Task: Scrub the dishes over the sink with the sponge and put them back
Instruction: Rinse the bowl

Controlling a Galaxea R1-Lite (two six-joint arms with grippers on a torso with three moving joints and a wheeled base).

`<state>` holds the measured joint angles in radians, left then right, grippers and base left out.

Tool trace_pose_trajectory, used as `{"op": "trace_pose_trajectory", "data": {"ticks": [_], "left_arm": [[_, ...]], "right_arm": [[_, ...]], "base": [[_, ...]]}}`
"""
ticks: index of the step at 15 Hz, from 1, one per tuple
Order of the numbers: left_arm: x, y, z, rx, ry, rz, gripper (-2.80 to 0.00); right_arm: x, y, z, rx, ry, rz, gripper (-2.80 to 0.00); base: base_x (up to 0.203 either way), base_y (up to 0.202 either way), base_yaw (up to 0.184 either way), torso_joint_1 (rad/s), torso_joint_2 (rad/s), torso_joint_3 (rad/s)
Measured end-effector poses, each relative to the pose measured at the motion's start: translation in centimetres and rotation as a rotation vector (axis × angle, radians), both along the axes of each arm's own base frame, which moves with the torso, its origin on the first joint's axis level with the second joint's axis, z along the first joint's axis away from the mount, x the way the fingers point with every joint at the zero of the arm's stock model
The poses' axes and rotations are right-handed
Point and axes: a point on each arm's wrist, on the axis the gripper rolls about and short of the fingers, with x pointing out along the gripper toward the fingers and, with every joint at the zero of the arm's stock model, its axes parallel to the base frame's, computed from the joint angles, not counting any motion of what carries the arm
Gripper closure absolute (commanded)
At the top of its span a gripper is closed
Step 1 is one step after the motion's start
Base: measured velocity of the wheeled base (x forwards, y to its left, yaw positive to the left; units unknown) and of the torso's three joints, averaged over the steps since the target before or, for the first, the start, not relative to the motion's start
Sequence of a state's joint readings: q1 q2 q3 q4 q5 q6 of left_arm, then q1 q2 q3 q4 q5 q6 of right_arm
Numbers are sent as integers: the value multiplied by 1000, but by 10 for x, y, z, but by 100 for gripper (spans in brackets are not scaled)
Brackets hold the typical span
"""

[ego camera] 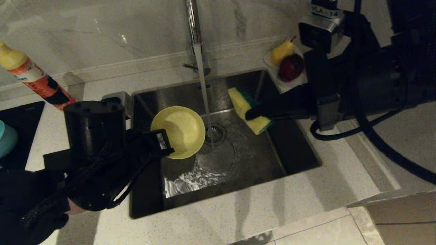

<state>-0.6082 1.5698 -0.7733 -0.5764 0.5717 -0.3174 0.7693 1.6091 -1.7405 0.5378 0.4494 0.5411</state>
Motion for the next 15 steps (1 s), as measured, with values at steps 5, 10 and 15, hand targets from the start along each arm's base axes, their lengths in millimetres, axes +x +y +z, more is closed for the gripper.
{"op": "trace_pose_trajectory", "data": {"ticks": [5, 10, 15], "left_arm": [[25, -9, -3, -80, 157, -34, 0], [56, -13, -4, -223, 310, -7, 0], [84, -17, -11, -292, 372, 15, 0]], "right_arm": [[-11, -30, -12, -30, 14, -47, 0], [-19, -46, -24, -55, 41, -71, 0], [-20, -52, -29, -56, 51, -79, 0]], "base": [[0, 0, 0, 0, 0, 0], [0, 0, 0, 0, 0, 0], [0, 0, 0, 0, 0, 0]]}}
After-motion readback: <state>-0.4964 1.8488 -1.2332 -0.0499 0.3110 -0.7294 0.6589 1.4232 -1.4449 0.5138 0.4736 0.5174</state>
